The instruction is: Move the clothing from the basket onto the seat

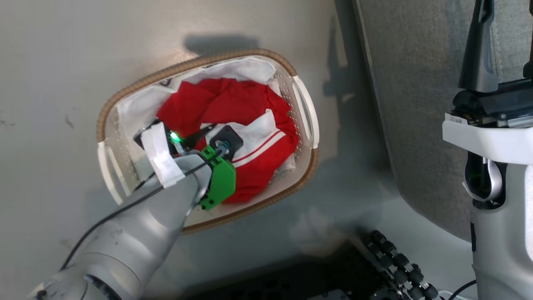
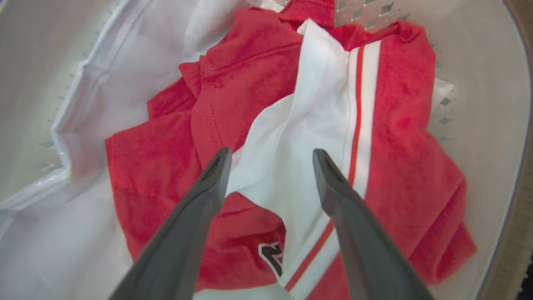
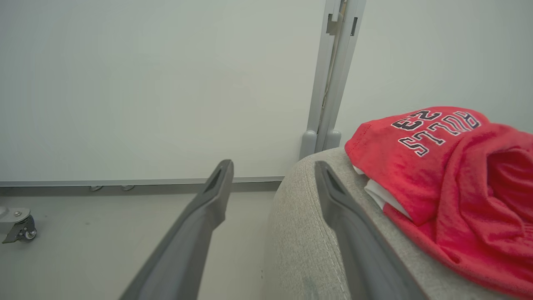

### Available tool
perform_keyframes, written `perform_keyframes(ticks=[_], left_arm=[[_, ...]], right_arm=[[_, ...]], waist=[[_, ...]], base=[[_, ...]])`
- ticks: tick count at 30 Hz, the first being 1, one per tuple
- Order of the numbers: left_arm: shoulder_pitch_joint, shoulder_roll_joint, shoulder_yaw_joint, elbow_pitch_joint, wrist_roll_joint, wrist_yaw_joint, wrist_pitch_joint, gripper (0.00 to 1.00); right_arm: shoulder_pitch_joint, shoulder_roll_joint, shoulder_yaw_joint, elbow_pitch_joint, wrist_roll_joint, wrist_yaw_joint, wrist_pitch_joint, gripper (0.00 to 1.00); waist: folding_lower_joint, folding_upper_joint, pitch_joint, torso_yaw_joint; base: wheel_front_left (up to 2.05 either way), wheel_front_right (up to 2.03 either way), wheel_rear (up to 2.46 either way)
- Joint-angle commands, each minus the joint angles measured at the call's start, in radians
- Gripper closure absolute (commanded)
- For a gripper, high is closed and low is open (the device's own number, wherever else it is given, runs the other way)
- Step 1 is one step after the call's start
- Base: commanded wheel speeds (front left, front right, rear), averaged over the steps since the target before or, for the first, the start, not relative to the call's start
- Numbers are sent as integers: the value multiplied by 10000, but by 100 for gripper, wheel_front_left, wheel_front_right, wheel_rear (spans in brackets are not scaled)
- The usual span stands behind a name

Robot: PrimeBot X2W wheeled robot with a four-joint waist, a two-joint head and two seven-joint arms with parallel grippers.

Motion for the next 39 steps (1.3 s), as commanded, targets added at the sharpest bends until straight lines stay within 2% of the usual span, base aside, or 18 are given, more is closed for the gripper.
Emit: perform_keyframes(ticks=[1,12,14,15,17,23,30,39], left_arm=[[-287,158,-37,144,5,1,-112,0],[-922,207,5,981,-172,99,-488,1],[-957,153,9,1014,-221,96,-611,53],[-949,128,8,1021,-249,93,-667,65],[-890,66,-24,1017,-286,84,-811,100],[-529,-49,-1,784,-510,75,-1362,100],[-4,-21,321,-251,-790,205,-1718,100],[1539,1245,1322,-3931,-568,706,-1714,100]], right_arm=[[-188,-2,71,-69,114,-14,-2,0],[-310,-6,284,-85,204,-14,-2,0],[-292,-6,265,-78,193,-14,-2,0],[-272,-6,252,-62,175,-14,-2,0],[-235,-8,217,5,92,-14,-2,0],[-238,-11,300,287,-104,-14,-2,0],[91,-14,381,816,-637,-14,-2,0],[648,-17,396,1718,-1168,-14,-2,0]], waist=[[-2,17,945,-717],[-2,17,1323,-884],[-2,17,1331,-845],[-2,17,1320,-817],[-2,17,1250,-730],[-2,17,754,-420],[-2,17,-489,146],[-2,17,-2703,875]], base=[[0,0,0],[0,0,0],[0,0,0],[0,0,0],[0,0,0],[0,0,0],[0,0,0],[0,0,0]])
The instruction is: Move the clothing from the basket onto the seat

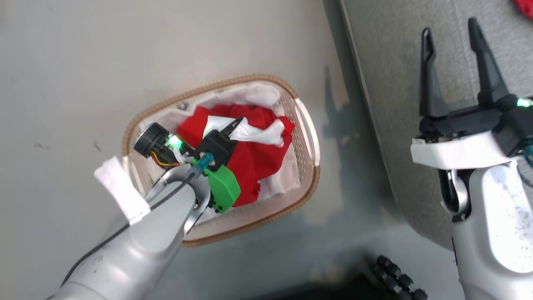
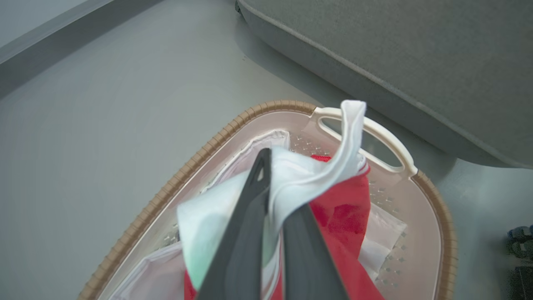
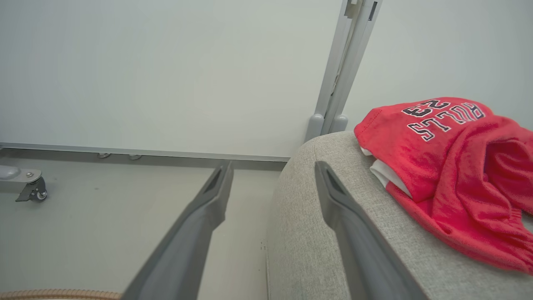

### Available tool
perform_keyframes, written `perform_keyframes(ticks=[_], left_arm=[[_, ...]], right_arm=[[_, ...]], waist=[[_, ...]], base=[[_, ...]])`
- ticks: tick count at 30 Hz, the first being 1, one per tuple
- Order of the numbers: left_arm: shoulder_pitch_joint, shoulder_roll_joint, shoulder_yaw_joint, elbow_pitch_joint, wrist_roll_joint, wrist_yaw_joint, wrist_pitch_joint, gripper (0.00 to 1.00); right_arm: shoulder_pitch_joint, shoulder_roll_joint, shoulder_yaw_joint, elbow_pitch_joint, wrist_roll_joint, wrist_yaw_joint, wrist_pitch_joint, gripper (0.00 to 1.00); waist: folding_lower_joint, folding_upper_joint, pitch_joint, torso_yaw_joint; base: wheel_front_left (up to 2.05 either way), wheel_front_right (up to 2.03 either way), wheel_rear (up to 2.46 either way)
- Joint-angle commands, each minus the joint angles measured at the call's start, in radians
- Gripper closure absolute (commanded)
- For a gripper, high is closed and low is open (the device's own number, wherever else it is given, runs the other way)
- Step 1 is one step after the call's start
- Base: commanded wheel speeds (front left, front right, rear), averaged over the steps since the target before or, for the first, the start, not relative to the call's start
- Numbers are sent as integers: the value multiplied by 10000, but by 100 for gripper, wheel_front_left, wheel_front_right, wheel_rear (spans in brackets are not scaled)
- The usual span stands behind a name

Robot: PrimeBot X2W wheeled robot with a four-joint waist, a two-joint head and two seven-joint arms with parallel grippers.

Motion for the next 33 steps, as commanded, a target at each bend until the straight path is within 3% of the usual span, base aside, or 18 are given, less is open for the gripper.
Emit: perform_keyframes(ticks=[1,9,22,33], left_arm=[[314,159,133,-421,128,105,-37,100],[1056,1251,391,-2718,842,55,-39,100],[-395,3059,794,-5063,1193,-205,897,100],[-1900,3478,1463,-5875,772,-293,1834,100]], right_arm=[[273,-34,-43,155,-122,-14,-2,0],[1119,-34,17,790,-309,-14,-2,0],[2035,-34,429,1439,-267,-14,-2,0],[2168,-31,1055,1763,-130,-14,-2,0]], waist=[[0,17,-1597,735],[0,17,-3483,1136],[0,17,-5497,1184],[0,17,-6429,892]], base=[[0,0,0],[0,0,0],[0,0,0],[0,0,0]])
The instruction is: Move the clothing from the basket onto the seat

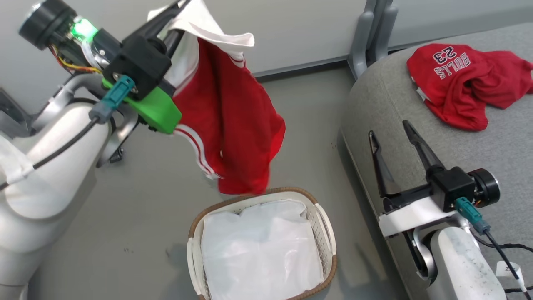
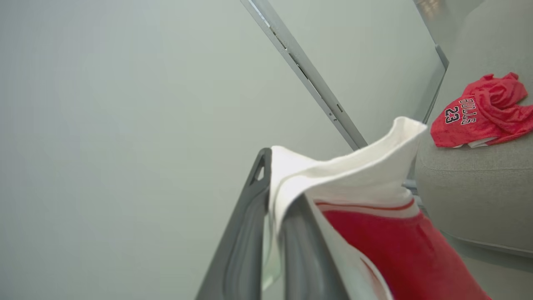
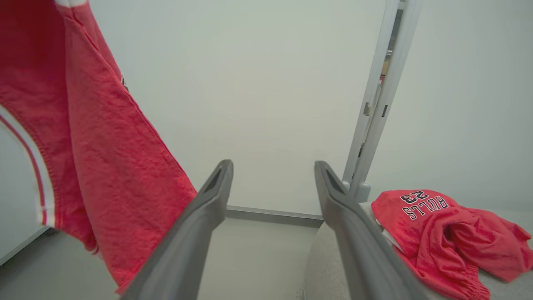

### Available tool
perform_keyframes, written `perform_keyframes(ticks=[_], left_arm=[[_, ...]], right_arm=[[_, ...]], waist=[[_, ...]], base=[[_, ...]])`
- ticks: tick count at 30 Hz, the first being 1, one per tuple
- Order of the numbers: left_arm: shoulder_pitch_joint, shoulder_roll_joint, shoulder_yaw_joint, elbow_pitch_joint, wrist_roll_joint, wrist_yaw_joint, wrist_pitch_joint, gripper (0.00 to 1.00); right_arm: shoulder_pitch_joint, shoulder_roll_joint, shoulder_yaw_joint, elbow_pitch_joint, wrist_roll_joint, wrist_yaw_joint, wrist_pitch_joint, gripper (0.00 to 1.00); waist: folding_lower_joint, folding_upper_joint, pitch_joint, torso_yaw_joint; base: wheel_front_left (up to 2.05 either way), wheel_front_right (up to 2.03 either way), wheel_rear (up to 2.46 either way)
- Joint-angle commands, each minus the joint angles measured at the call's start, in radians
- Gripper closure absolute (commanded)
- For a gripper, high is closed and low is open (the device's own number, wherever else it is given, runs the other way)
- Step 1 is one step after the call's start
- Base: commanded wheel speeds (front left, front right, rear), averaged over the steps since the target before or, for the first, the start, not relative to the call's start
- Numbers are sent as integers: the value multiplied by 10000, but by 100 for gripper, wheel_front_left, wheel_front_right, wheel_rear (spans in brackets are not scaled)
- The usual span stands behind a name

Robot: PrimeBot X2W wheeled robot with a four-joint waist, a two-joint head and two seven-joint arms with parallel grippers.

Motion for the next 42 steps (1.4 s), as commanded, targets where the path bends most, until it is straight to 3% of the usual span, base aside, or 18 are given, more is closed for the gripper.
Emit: perform_keyframes(ticks=[1,9,24,33,41,42], left_arm=[[-258,43,57,-26,-86,-28,77,100],[-610,-161,51,109,-201,-30,132,100],[-319,-561,-290,-389,-277,175,69,100],[-645,-937,-515,-610,-331,148,138,100],[-952,-1375,-701,-587,-403,118,159,100],[-984,-1427,-721,-569,-421,109,143,100]], right_arm=[[87,-32,103,61,35,-14,-2,0],[-456,-29,1155,264,204,-14,-2,0],[-2556,-31,4691,953,1161,-14,-2,0],[-3530,-34,5545,1611,2194,-14,-2,0],[-4038,-32,5885,2914,2936,-14,-2,0],[-4122,-28,5907,3020,3015,-14,-2,11]], waist=[[1,17,-328,-121],[1,17,-534,-146],[1,17,-790,231],[1,17,-798,503],[1,17,-724,742],[1,17,-708,774]], base=[[0,0,0],[0,0,0],[0,0,0],[0,0,0],[0,0,0],[0,0,0]])
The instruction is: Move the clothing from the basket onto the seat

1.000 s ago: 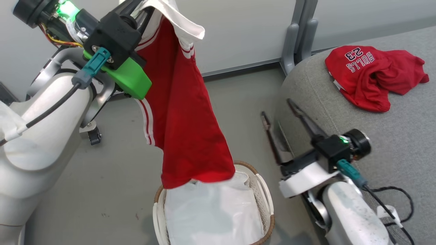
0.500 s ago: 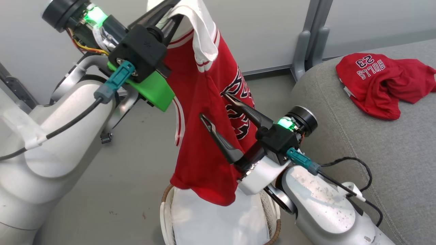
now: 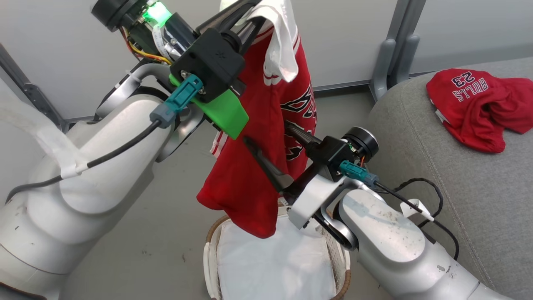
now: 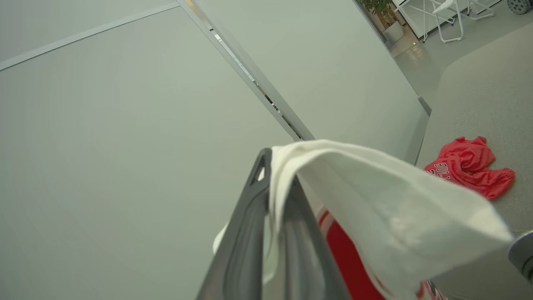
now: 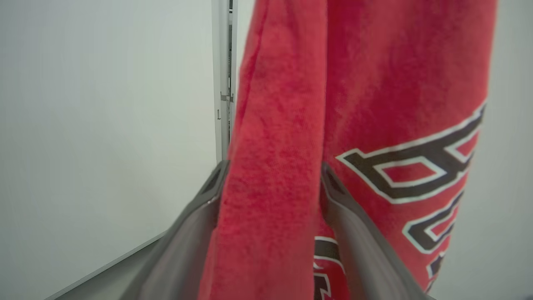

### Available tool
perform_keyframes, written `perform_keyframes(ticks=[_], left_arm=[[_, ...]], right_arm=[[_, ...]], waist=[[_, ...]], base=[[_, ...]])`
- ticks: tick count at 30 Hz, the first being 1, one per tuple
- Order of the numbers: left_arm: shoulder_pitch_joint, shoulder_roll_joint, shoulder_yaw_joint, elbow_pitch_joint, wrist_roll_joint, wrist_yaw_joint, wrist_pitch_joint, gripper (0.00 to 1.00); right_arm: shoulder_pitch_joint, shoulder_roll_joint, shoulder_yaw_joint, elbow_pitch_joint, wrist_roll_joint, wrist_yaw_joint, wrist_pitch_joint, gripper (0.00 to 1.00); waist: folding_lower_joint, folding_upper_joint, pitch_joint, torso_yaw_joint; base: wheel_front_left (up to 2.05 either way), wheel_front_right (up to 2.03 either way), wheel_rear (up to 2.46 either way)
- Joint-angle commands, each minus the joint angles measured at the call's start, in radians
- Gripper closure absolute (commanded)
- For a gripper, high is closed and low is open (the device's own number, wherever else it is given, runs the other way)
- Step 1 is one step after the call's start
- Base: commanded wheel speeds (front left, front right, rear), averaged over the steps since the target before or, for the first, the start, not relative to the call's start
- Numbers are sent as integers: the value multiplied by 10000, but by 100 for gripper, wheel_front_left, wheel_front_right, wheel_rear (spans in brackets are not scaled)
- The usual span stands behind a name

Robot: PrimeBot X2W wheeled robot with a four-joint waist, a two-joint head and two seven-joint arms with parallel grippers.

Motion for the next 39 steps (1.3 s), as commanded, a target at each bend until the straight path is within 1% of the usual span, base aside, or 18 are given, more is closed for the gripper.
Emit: perform_keyframes(ticks=[1,2,3,4,5,6,9,16,18,20,21,23,24,25,26,29,32,39], left_arm=[[-195,-82,-12,35,-87,-13,-50,100],[-222,-129,-24,51,-116,-19,-77,100],[-230,-160,-20,67,-154,-13,-97,100],[-218,-190,-7,93,-213,-4,-92,100],[-191,-195,-1,125,-245,9,-83,100],[-137,-192,1,161,-296,27,-84,100],[161,-122,83,307,-448,122,-140,100],[1207,232,318,739,-985,484,-445,100],[1642,316,397,892,-1151,619,-602,96],[2087,358,491,1071,-1337,790,-846,74],[2325,351,519,1161,-1456,854,-951,58],[2847,286,576,1404,-1659,1010,-1244,50],[3061,230,609,1492,-1745,1078,-1359,40],[3340,154,643,1609,-1852,1164,-1483,15],[3577,95,654,1701,-1947,1219,-1572,0],[4331,-203,795,2027,-2342,1323,-1831,0],[4934,-481,896,2246,-2559,1277,-1971,0],[6158,-1049,1370,2444,-2519,1245,-2033,0]], right_arm=[[-152,-28,33,119,173,-14,-2,24],[-200,-31,49,217,289,-14,-2,57],[-245,-31,61,282,322,-14,-2,64],[-293,-29,86,349,338,-14,-2,78],[-317,-31,90,391,366,-14,-2,87],[-338,-31,91,429,406,-14,-2,100],[-306,-32,45,493,331,-14,-2,100],[93,-31,-591,421,100,-14,-2,100],[202,-31,-832,385,-23,-14,-2,100],[320,-28,-1097,325,-124,-14,-2,100],[382,-29,-1223,298,-171,-14,-2,100],[500,-29,-1512,230,-291,-14,-2,100],[538,-31,-1637,194,-346,-14,-2,100],[580,-29,-1787,150,-407,-14,-2,100],[622,-29,-1911,110,-453,-14,-2,100],[747,-29,-2323,1,-622,-14,-2,100],[875,-31,-2686,-72,-800,-14,-2,100],[1217,-29,-3387,-187,-1142,-14,-2,100]], waist=[[1,18,41,68],[1,18,58,95],[1,18,70,115],[1,18,91,136],[1,18,105,154],[1,18,125,173],[1,18,178,189],[1,18,249,89],[1,18,257,60],[1,18,267,41],[1,18,269,33],[1,18,284,20],[1,18,291,17],[1,18,302,12],[1,18,312,9],[1,18,341,6],[1,18,375,2],[1,18,400,-35]], base=[[0,0,0],[0,0,0],[0,0,0],[0,0,0],[0,0,0],[0,0,0],[0,0,0],[0,0,0],[0,0,0],[0,0,0],[0,0,0],[0,0,0],[0,0,0],[0,0,0],[0,0,0],[0,0,0],[0,0,0],[0,0,0]])
